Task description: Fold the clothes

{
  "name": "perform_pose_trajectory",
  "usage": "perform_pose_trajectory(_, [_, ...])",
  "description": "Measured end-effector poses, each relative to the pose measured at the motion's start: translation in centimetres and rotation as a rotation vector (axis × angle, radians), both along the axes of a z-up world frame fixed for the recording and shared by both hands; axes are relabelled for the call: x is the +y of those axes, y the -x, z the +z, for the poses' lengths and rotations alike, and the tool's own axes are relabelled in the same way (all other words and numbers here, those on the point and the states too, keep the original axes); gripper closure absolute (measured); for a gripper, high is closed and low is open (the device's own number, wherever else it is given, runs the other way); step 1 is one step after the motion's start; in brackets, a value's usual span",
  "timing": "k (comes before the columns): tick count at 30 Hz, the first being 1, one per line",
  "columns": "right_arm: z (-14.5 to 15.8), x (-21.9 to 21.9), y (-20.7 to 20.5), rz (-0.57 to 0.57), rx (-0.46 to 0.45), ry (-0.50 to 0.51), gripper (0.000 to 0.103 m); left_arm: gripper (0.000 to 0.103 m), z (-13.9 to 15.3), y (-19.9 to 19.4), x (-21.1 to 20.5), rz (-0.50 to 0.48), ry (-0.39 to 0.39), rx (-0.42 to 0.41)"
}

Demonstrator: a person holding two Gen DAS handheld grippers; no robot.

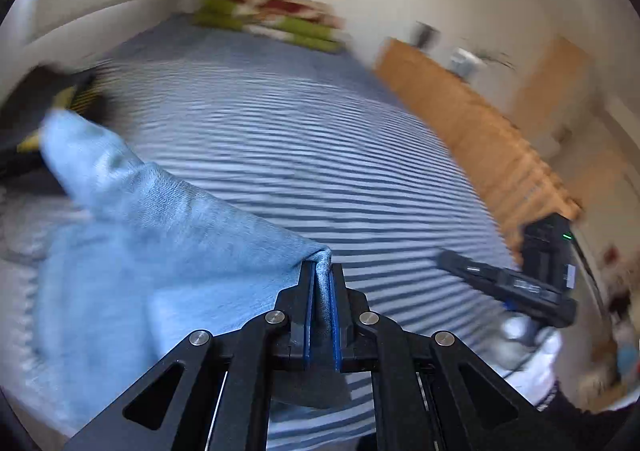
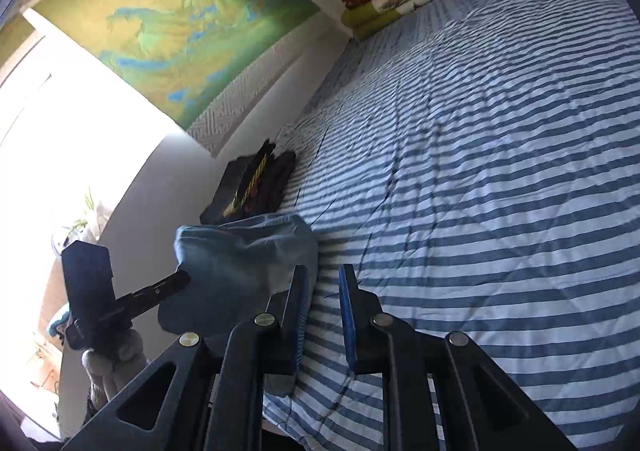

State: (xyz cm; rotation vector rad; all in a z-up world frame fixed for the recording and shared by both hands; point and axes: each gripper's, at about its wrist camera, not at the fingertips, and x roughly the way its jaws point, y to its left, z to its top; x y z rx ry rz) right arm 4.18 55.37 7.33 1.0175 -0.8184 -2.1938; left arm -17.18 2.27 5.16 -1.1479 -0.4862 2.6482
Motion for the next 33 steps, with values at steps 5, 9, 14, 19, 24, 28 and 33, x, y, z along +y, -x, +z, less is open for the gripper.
perform_pose_trajectory(5, [-0.5,7.8,-2.8,-0.194,-0.029,-0.106,0.087,0.095,-4.2,5.2,14.1,-0.291,-0.036,-0.099])
perform_pose_trajectory(9, [-1.3,10.6,-4.4,-0.243,-0.077,-0.152,0.087,0.089,-5.1,2.6,14.9,-0.324,-0.012,-0.117])
perform_pose_trajectory(14, [-0.9,6.1,-4.2,-0.121,-0.067,-0.200,0.088,0.061,-5.2,-4.0,4.2,-0.101,0.077,-0.096])
perform_pose_trajectory(19, [0.1,-6.9,-3.6,0.169,0.001,-0.297,0.087,0.062,-7.2,-10.6,-11.3,0.334,0.171,-0.177])
perform_pose_trajectory(24, [0.4,-22.8,-5.0,0.466,0.101,-0.450,0.072,0.062,-9.4,-16.1,-21.2,0.592,0.178,-0.212])
perform_pose_trajectory(28, [-0.9,-32.9,-8.2,0.681,0.196,-0.575,0.064,0.062,-10.5,-18.6,-25.2,0.686,0.062,-0.177])
perform_pose_trajectory(33, [-3.9,-41.6,-11.1,0.822,0.293,-0.767,0.061,0.062,-11.1,-20.6,-26.5,0.674,0.019,-0.149])
